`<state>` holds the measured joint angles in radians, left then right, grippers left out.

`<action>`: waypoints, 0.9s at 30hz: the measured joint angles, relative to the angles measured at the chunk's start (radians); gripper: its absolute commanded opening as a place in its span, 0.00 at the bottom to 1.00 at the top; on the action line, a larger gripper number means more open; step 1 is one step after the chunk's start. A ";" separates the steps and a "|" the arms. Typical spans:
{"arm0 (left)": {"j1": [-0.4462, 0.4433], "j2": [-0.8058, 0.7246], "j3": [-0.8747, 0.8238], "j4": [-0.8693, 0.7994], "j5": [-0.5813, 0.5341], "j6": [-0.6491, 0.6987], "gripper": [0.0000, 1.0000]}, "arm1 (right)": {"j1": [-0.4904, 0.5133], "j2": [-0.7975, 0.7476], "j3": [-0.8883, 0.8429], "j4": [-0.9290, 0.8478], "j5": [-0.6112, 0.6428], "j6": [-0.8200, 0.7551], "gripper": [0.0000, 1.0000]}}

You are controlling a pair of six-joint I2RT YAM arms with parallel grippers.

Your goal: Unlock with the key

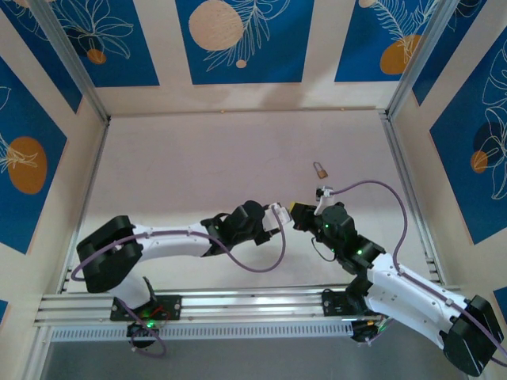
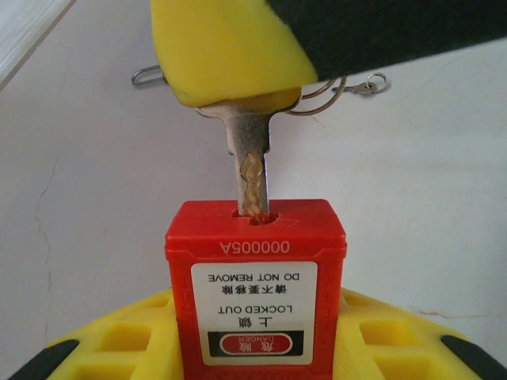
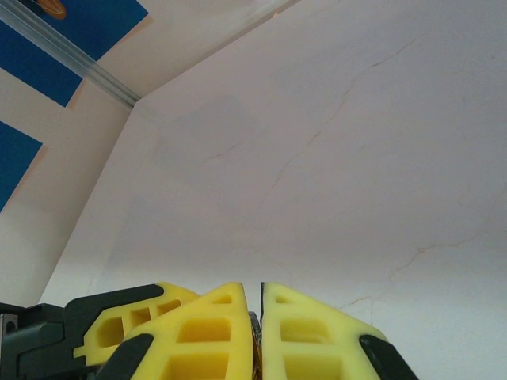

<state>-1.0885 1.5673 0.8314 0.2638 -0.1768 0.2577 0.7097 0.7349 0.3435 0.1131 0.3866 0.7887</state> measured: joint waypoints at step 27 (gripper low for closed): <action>0.022 0.033 0.028 -0.040 0.019 -0.096 0.22 | 0.057 0.124 -0.027 0.115 0.026 -0.001 0.00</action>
<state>-1.0664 1.6001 0.8593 0.2234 -0.1577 0.1616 0.7670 0.8589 0.3164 0.2283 0.4122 0.7876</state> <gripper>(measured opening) 0.363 0.083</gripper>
